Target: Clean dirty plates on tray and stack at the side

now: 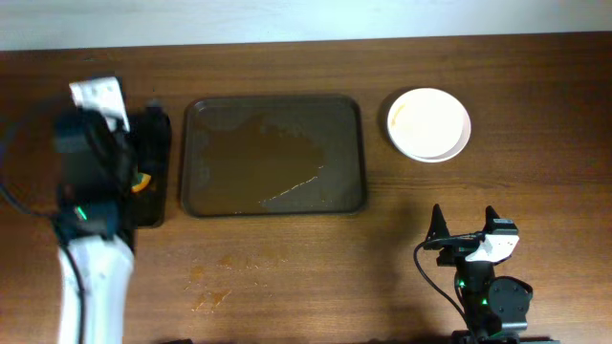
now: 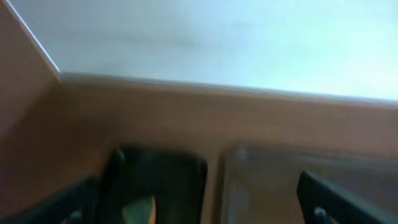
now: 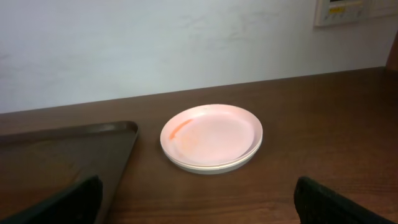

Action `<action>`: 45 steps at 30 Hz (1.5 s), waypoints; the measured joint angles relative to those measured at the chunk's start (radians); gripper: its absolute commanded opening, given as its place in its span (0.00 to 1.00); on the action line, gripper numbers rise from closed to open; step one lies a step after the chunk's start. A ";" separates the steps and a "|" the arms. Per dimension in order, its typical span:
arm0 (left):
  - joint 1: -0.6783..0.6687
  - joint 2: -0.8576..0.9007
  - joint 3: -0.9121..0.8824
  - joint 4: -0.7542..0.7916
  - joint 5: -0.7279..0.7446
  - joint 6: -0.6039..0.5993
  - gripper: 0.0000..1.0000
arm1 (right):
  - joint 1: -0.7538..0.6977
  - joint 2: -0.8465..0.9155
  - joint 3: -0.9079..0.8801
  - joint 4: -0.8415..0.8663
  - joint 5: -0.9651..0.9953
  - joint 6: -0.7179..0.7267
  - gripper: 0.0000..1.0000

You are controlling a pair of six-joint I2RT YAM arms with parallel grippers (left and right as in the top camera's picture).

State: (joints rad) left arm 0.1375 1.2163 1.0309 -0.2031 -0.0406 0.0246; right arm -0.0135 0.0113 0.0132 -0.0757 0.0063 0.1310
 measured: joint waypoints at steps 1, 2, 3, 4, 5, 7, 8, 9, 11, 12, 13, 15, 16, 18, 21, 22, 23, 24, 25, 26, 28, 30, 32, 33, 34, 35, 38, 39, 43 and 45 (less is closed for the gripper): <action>0.000 -0.080 -0.159 0.128 0.013 0.016 1.00 | 0.000 0.001 0.000 -0.001 -0.001 0.000 0.98; 0.000 -0.153 -0.286 0.218 0.020 0.024 1.00 | 0.000 0.001 0.000 -0.002 -0.001 0.001 0.98; 0.000 -0.239 -0.414 0.290 0.026 0.030 1.00 | 0.000 0.001 0.000 -0.002 -0.001 0.000 0.98; 0.000 -0.317 -0.512 0.312 0.031 0.040 1.00 | 0.000 0.000 0.000 0.000 -0.001 0.001 0.98; 0.000 -0.387 -0.597 0.329 0.042 0.058 1.00 | 0.000 0.001 0.000 -0.001 -0.001 0.000 0.98; 0.000 -0.544 -0.740 0.333 0.072 0.126 1.00 | 0.000 0.001 0.000 -0.001 -0.001 0.000 0.98; 0.000 -0.579 -0.766 0.333 0.077 0.140 1.00 | 0.000 0.000 0.000 -0.001 -0.001 0.000 0.98; 0.000 -0.624 -0.795 0.336 0.085 0.154 1.00 | 0.000 0.000 0.000 -0.002 -0.001 0.000 0.98; -0.001 -0.759 -0.870 0.341 0.093 0.190 1.00 | 0.000 0.000 0.000 -0.001 -0.001 0.000 0.98; -0.001 -0.813 -0.893 0.344 0.096 0.201 1.00 | 0.000 0.000 0.000 0.000 0.000 0.000 0.98; -0.001 -0.857 -0.916 0.345 0.097 0.207 1.00 | 0.000 0.001 0.000 -0.001 -0.001 0.000 0.98; -0.001 -0.958 -0.977 0.342 0.098 0.219 1.00 | 0.000 0.001 0.000 -0.001 0.000 0.000 0.98; -0.001 -0.991 -0.993 0.317 0.097 0.220 1.00 | 0.000 0.001 0.000 -0.001 -0.001 0.000 0.98; -0.013 -1.060 -1.014 0.226 0.097 0.241 1.00 | 0.000 0.001 0.000 -0.001 0.000 0.000 0.98; -0.064 -1.152 -1.020 0.132 0.093 0.279 1.00 | 0.000 0.000 0.000 -0.001 -0.001 0.000 0.98; -0.082 -1.187 -1.020 0.132 0.088 0.288 1.00 | 0.000 0.000 0.000 -0.001 -0.001 0.000 0.98; -0.092 -1.201 -1.020 0.132 0.084 0.292 1.00 | 0.000 0.000 0.000 -0.001 -0.001 0.000 0.98; -0.100 -1.203 -1.020 0.131 0.081 0.295 1.00 | 0.000 0.000 0.000 -0.002 -0.001 0.000 0.98; -0.105 -1.203 -1.020 0.131 0.078 0.298 1.00 | 0.000 0.000 0.000 -0.002 -0.001 0.000 0.98; -0.111 -1.203 -1.020 0.130 0.075 0.298 1.00 | 0.000 0.000 0.000 -0.001 -0.001 0.000 0.99; -0.112 -1.203 -1.020 0.130 0.074 0.298 1.00 | 0.000 0.000 0.000 -0.001 -0.001 0.000 0.98; -0.112 -1.203 -1.020 0.130 0.074 0.298 1.00 | 0.000 0.000 0.000 -0.001 -0.001 0.000 0.98; -0.112 -1.203 -1.020 0.130 0.074 0.298 1.00 | 0.000 0.000 0.000 -0.002 -0.001 0.000 0.98; -0.112 -1.202 -1.020 0.130 0.074 0.298 1.00 | 0.000 0.000 0.000 -0.001 -0.001 0.000 0.98; -0.112 -1.202 -1.020 0.130 0.074 0.298 1.00 | 0.000 0.000 0.000 -0.002 -0.001 0.000 0.98; -0.112 -1.202 -1.020 0.130 0.074 0.298 1.00 | 0.000 0.000 0.000 -0.001 -0.001 0.000 0.98; -0.112 -1.203 -1.020 0.130 0.074 0.298 1.00 | 0.000 0.000 0.000 -0.001 -0.001 0.000 0.98; -0.112 -1.203 -1.020 0.130 0.074 0.298 1.00 | 0.000 0.000 0.000 -0.002 -0.001 0.001 0.98; -0.113 -1.203 -1.020 0.130 0.074 0.298 1.00 | 0.000 0.000 0.000 -0.001 -0.001 0.000 0.98; -0.112 -1.203 -1.020 0.130 0.074 0.298 1.00 | 0.000 0.000 0.000 -0.001 -0.001 0.001 0.98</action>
State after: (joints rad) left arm 0.0254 0.0135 0.0113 -0.0734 0.0334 0.3229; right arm -0.0135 0.0113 0.0128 -0.0769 0.0055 0.1318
